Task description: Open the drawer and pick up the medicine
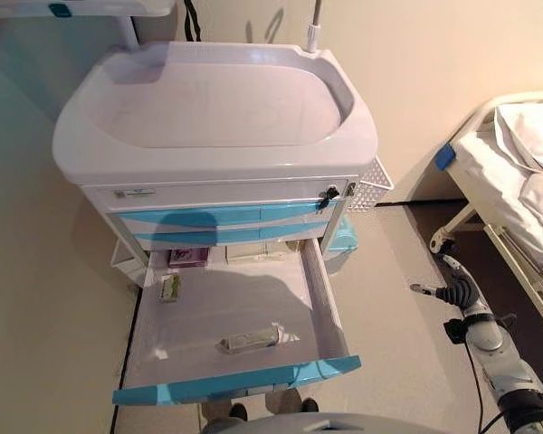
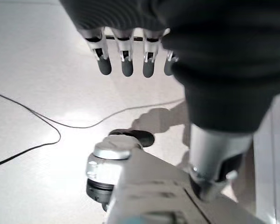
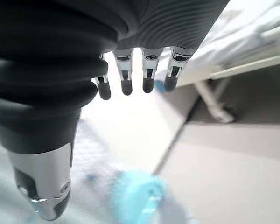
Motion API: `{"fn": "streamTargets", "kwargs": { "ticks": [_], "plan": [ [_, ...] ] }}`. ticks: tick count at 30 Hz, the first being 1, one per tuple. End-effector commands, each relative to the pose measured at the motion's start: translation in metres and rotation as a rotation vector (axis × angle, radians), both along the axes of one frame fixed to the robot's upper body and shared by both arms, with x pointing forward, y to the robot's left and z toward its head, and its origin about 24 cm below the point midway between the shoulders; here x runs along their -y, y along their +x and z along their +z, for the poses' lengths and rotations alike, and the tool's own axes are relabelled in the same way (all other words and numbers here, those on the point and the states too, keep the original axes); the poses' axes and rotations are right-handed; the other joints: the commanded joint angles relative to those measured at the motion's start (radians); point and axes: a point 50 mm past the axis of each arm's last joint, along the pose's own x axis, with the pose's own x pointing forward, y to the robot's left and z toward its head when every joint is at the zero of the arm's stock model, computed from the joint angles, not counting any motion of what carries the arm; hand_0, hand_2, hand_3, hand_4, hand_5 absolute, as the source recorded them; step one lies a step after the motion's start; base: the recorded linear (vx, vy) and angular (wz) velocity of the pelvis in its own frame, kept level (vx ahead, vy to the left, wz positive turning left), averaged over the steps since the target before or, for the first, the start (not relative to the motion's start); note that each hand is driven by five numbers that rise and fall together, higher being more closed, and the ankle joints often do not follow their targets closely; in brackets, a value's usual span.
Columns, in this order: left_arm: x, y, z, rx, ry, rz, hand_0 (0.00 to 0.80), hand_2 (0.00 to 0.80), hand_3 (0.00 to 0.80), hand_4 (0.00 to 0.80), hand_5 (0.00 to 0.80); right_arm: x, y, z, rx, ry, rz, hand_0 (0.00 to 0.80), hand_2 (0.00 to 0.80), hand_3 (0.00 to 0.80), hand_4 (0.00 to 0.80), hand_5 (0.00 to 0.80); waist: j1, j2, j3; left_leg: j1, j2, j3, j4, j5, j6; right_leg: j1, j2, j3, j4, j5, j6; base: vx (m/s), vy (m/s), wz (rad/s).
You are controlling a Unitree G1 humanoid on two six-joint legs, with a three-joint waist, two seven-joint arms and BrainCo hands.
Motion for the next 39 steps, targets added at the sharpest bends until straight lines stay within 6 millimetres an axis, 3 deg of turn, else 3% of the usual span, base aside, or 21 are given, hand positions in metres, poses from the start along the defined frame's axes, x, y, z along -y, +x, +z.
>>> {"fn": "streamTargets", "kwargs": {
  "ticks": [1,2,4,5,6,13,16,21,22,24,29,33,39],
  "plan": [
    [-0.011,0.008,0.003,-0.038,0.037,-0.197,0.0,0.0,0.0,0.0,0.0,-0.023,0.013,0.039,0.114,0.08,0.246,0.0,0.0,0.0,0.0,0.0,0.021,-0.04,-0.024,-0.051,-0.058,-0.013,0.0,-0.004,0.031,-0.04,-0.03,0.006,0.087,-0.006,0.073,0.0,0.0,0.0],
    [-0.011,0.008,0.003,-0.038,0.037,-0.198,0.0,0.0,0.0,0.0,0.0,-0.023,0.013,0.039,0.113,0.081,0.246,0.0,0.0,0.0,0.0,0.0,0.021,-0.04,-0.024,-0.051,-0.058,-0.014,0.0,-0.004,0.031,-0.039,-0.03,0.005,0.087,-0.006,0.073,0.0,0.0,0.0],
    [-0.018,0.023,0.007,-0.035,0.064,-0.369,0.0,0.0,0.0,0.0,0.0,-0.044,0.014,0.055,0.131,0.15,0.404,0.0,0.0,0.0,0.0,0.0,0.023,-0.055,-0.028,-0.049,-0.056,-0.011,0.0,-0.005,0.029,-0.039,-0.029,0.005,0.088,-0.007,0.073,0.0,0.0,0.0],
    [-0.018,0.023,0.007,-0.035,0.064,-0.369,0.0,0.0,0.0,0.0,0.0,-0.044,0.013,0.055,0.131,0.15,0.404,0.0,0.0,0.0,0.0,0.0,0.023,-0.055,-0.027,-0.049,-0.056,-0.011,0.0,-0.005,0.029,-0.039,-0.029,0.005,0.089,-0.007,0.073,0.0,0.0,0.0],
    [-0.023,0.031,0.01,-0.025,0.084,-0.422,0.0,0.0,0.0,0.0,0.0,-0.056,0.014,0.064,0.134,0.179,0.499,0.0,0.0,0.0,0.0,0.0,0.025,-0.064,-0.031,-0.049,-0.056,-0.01,-0.001,-0.005,0.028,-0.038,-0.028,0.004,0.088,-0.007,0.074,0.0,0.0,0.0],
    [-0.034,0.048,0.016,0.029,0.129,-0.423,0.0,0.0,0.0,0.0,0.0,-0.095,0.015,0.089,0.122,0.306,0.787,0.0,0.0,0.0,0.0,0.0,0.039,-0.092,-0.03,-0.055,-0.054,-0.01,-0.001,-0.002,0.026,-0.047,-0.028,0.0,0.09,-0.002,0.075,0.0,0.0,0.0],
    [-0.034,0.045,0.016,0.009,0.126,-0.442,0.0,0.0,0.0,0.0,0.0,-0.119,0.016,0.094,0.054,0.349,0.942,0.0,0.0,0.0,0.0,0.0,0.051,-0.103,-0.025,-0.057,-0.054,-0.007,0.0,-0.001,0.026,-0.051,-0.03,0.002,0.09,0.001,0.075,0.0,0.0,0.0],
    [-0.032,0.036,0.014,-0.018,0.114,-0.442,0.0,0.0,0.0,0.0,0.0,-0.141,0.02,0.096,0.012,0.307,1.058,0.0,0.0,0.0,0.0,0.0,0.066,-0.102,-0.018,-0.055,-0.055,-0.004,0.002,-0.003,0.027,-0.052,-0.03,0.004,0.091,0.0,0.073,0.002,0.003,-0.02],
    [-0.031,0.032,0.013,-0.031,0.111,-0.433,0.0,0.0,0.0,0.0,0.0,-0.154,0.022,0.093,0.0,0.322,1.096,0.0,0.0,0.0,0.0,0.0,0.072,-0.098,-0.015,-0.055,-0.056,-0.006,0.003,-0.004,0.028,-0.05,-0.031,0.002,0.09,-0.001,0.072,0.007,0.005,-0.06],
    [-0.031,0.03,0.012,-0.035,0.11,-0.429,0.0,0.0,0.0,0.0,0.0,-0.159,0.024,0.092,-0.003,0.322,1.108,0.0,0.0,0.0,0.0,0.0,0.073,-0.097,-0.012,-0.055,-0.056,-0.006,0.004,-0.004,0.029,-0.049,-0.031,0.002,0.091,-0.001,0.072,0.003,-0.001,-0.01],
    [-0.029,0.024,0.011,-0.045,0.117,-0.391,0.0,0.0,0.0,0.0,0.0,-0.192,0.034,0.071,-0.021,0.325,1.115,0.0,0.0,0.0,0.0,0.0,0.094,-0.08,0.005,-0.059,-0.06,-0.02,0.005,-0.002,0.032,-0.048,-0.035,-0.012,0.092,-0.005,0.069,-0.004,-0.003,0.02],
    [-0.03,0.024,0.011,-0.041,0.132,-0.372,0.0,0.0,0.0,0.0,0.0,-0.207,0.039,0.054,-0.037,0.264,1.092,0.0,0.0,0.0,0.0,0.0,0.105,-0.073,0.017,-0.064,-0.061,-0.033,0.005,0.003,0.032,-0.047,-0.036,-0.024,0.092,-0.005,0.067,-0.012,-0.015,0.05],
    [-0.029,0.023,0.011,-0.041,0.147,-0.355,0.0,0.0,0.0,0.0,0.0,-0.21,0.042,0.029,-0.052,0.12,1.026,0.0,0.0,0.0,0.0,0.0,0.112,-0.066,0.034,-0.074,-0.062,-0.048,0.005,0.01,0.032,-0.051,-0.039,-0.039,0.097,-0.007,0.065,-0.021,-0.019,0.14]
  ]
}}
